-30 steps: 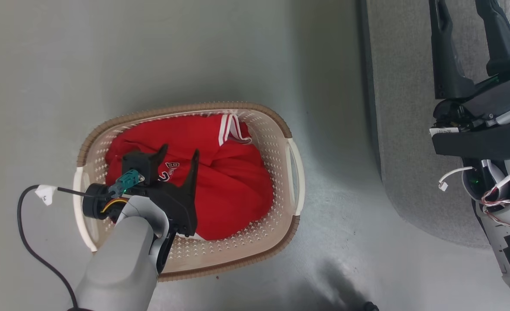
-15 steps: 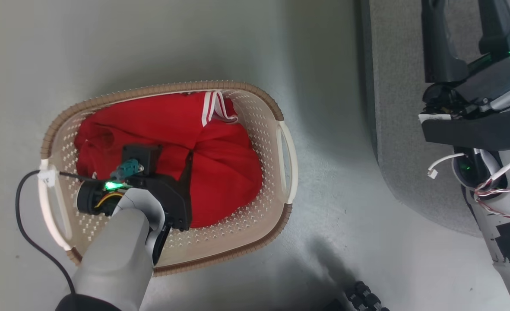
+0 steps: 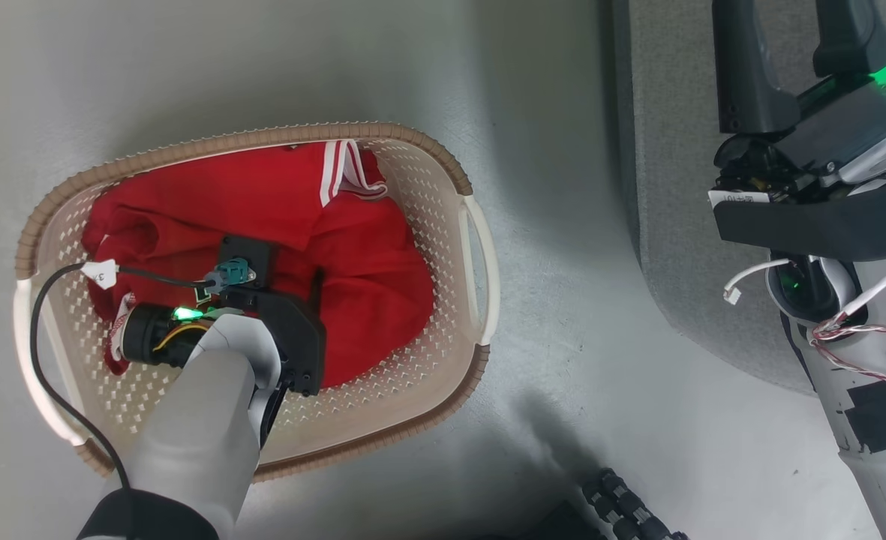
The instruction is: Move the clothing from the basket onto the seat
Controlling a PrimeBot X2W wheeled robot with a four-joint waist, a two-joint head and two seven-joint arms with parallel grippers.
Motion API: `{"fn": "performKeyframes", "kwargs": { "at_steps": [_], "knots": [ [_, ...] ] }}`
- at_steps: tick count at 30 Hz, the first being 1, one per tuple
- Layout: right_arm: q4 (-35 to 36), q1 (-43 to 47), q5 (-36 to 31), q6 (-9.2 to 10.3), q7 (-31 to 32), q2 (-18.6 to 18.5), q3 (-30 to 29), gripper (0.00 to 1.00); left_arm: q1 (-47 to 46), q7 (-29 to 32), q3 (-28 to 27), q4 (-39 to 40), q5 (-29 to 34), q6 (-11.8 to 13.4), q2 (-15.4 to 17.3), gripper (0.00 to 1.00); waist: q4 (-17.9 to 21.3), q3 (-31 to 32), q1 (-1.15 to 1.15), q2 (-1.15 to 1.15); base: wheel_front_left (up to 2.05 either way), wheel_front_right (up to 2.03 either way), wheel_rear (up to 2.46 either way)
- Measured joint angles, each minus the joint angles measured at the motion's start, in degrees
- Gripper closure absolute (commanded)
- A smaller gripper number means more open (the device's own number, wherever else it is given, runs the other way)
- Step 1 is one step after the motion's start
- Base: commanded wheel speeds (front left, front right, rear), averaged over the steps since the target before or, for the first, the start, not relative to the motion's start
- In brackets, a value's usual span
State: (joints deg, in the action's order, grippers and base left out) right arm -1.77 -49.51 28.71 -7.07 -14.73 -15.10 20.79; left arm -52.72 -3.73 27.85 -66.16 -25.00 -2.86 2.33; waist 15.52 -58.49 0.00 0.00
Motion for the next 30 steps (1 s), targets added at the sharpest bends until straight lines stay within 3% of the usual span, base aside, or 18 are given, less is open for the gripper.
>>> {"fn": "performKeyframes", "kwargs": {
  "at_steps": [7,8,9,30],
  "knots": [
    [1.3,-0.4,0.0,0.00,0.0,0.3,0.0,0.00,-0.4,3.1,1.2,-2.1,0.1,0.4,0.0,0.01,0.9,-0.2,0.00,0.00,0.00,0.00,0.00],
    [1.3,-0.4,0.0,0.00,0.0,0.3,0.0,0.00,-0.5,3.6,1.5,-2.3,0.1,0.6,0.0,0.19,1.0,-0.2,0.00,0.00,0.00,0.00,0.00],
    [1.3,-0.4,0.0,0.00,0.0,0.3,0.0,0.00,-0.7,3.9,1.6,-2.4,0.1,0.9,0.0,1.00,1.1,-0.2,0.00,0.00,0.00,0.00,0.00],
    [-0.9,-0.5,-0.1,0.00,0.0,0.2,-0.2,0.00,-0.7,2.0,3.7,0.3,-4.1,-1.3,0.1,1.00,0.0,3.1,0.00,0.00,0.00,0.00,0.00]
  ]
}}
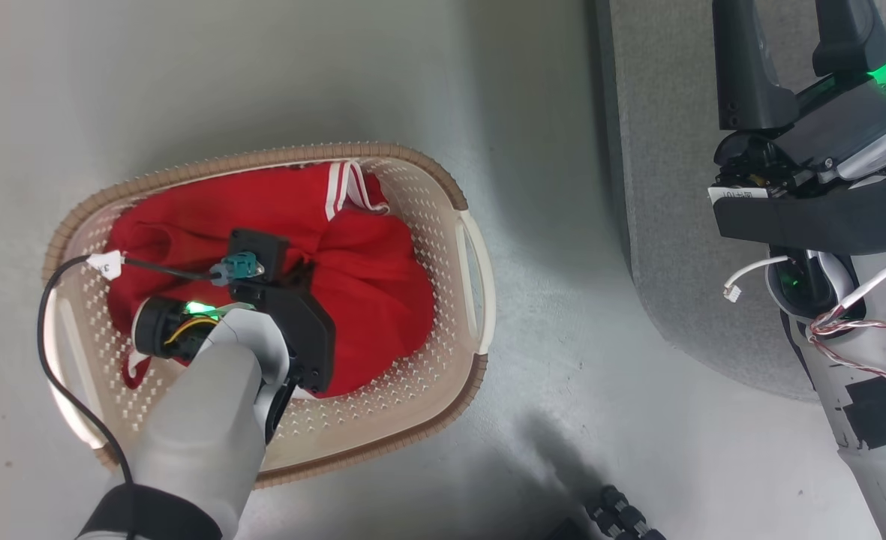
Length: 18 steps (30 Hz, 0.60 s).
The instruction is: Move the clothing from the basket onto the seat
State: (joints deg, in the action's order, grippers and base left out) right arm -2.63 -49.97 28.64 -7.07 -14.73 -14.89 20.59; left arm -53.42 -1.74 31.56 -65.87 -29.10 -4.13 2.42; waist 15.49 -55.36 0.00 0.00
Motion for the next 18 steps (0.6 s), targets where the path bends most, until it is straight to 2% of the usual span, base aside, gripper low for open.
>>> {"fn": "performKeyframes", "kwargs": {
  "at_steps": [18],
  "knots": [
    [-3.7,2.7,0.9,0.00,0.0,-1.6,-1.2,0.00,6.2,-8.1,4.2,5.2,-5.9,-2.4,0.0,1.00,-2.3,9.3,0.00,0.00,0.00,0.00,0.00]
  ]
}}
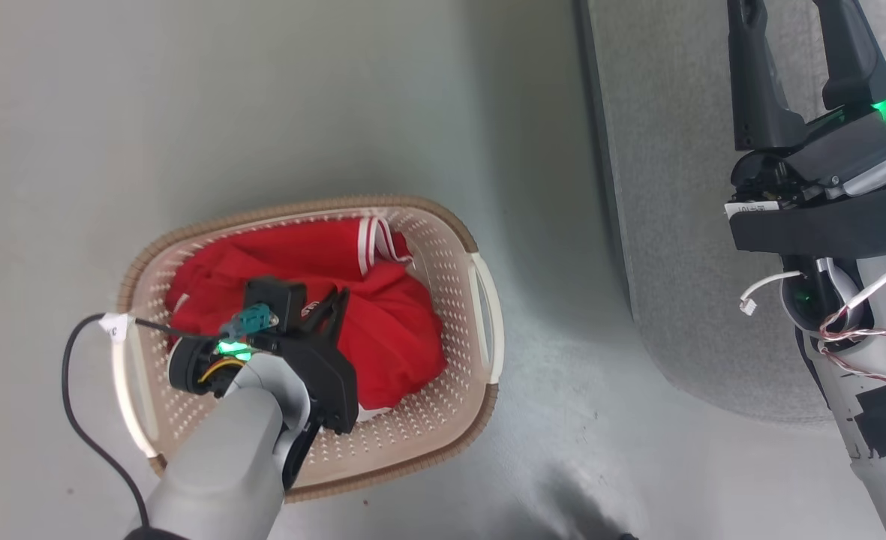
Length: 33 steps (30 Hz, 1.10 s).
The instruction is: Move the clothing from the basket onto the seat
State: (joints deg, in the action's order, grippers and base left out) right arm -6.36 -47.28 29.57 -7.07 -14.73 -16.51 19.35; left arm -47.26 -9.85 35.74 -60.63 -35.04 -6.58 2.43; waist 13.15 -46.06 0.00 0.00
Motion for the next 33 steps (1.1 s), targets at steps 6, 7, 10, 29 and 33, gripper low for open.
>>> {"fn": "performKeyframes", "kwargs": {
  "at_steps": [6,7,10,29,33],
  "knots": [
    [-1.4,1.9,0.3,0.00,0.0,-0.9,-0.8,0.00,2.4,-1.8,1.0,0.8,-1.2,-0.1,0.0,1.00,-1.1,4.1,0.00,0.00,0.00,0.00,0.00],
    [-1.7,2.5,0.4,0.00,0.0,-1.1,-0.9,0.00,2.9,-2.0,1.2,1.1,-1.2,-0.1,0.0,1.00,-1.4,4.8,0.00,0.00,0.00,0.00,0.00],
    [-2.6,3.9,0.7,0.00,0.0,-1.2,-1.3,0.00,4.2,-2.7,1.7,1.9,-2.1,-0.5,-0.1,1.00,-2.1,7.0,0.00,0.00,0.00,0.00,0.00],
    [-5.7,12.6,2.9,0.00,0.0,-2.4,-1.4,0.00,11.9,-4.1,4.0,7.9,-4.4,-0.6,0.2,1.00,-7.2,22.5,0.01,-0.01,0.00,0.00,0.00],
    [-5.9,14.1,3.3,0.00,0.0,-2.4,-1.7,0.00,14.3,-4.1,4.2,10.1,-4.9,-0.6,1.2,1.00,-8.0,26.0,0.00,-0.01,0.00,0.00,0.00]
  ]
}}
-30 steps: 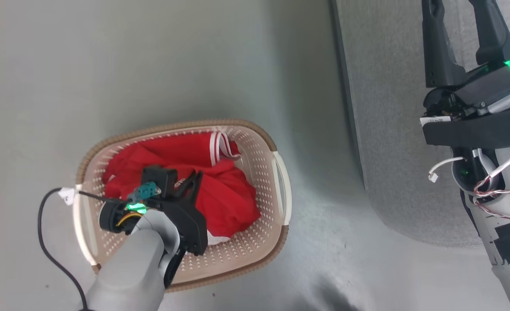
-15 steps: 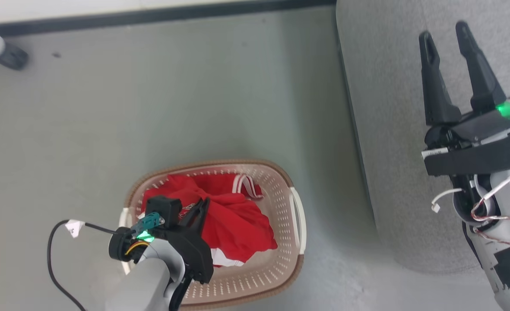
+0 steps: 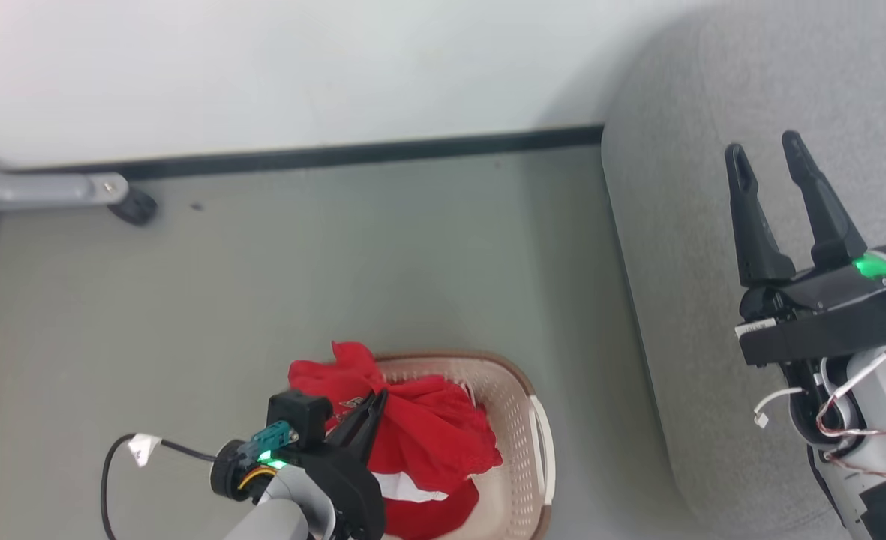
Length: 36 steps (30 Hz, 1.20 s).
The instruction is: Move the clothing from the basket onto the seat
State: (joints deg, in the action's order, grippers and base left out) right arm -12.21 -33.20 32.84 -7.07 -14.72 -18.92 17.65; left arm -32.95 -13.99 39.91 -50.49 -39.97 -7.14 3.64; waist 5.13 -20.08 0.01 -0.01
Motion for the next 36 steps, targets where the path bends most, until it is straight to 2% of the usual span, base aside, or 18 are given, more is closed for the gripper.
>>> {"fn": "performKeyframes", "kwargs": {
  "at_steps": [10,19,26,36],
  "knots": [
    [0.4,5.9,0.5,0.00,0.0,-0.2,-1.0,0.00,3.3,0.0,0.0,9.3,-2.2,0.0,2.0,1.00,-2.0,8.8,0.00,0.00,0.00,0.00,0.00],
    [2.0,10.7,0.5,0.00,0.0,-0.1,-1.2,0.00,3.2,-0.3,-0.8,17.3,-2.1,0.0,4.6,1.00,-3.6,14.1,0.00,0.00,0.00,0.00,0.00],
    [2.9,11.7,1.0,0.00,0.0,0.1,3.3,0.00,3.0,-0.3,-2.1,22.1,-2.0,0.0,6.5,1.00,-4.1,17.0,0.00,0.00,0.00,0.00,0.00],
    [4.7,13.7,1.6,0.00,0.0,-0.9,7.4,0.00,0.7,-0.3,-1.4,25.8,-1.4,0.0,7.0,1.00,-4.2,18.8,-0.01,0.01,0.00,0.00,0.00]
  ]
}}
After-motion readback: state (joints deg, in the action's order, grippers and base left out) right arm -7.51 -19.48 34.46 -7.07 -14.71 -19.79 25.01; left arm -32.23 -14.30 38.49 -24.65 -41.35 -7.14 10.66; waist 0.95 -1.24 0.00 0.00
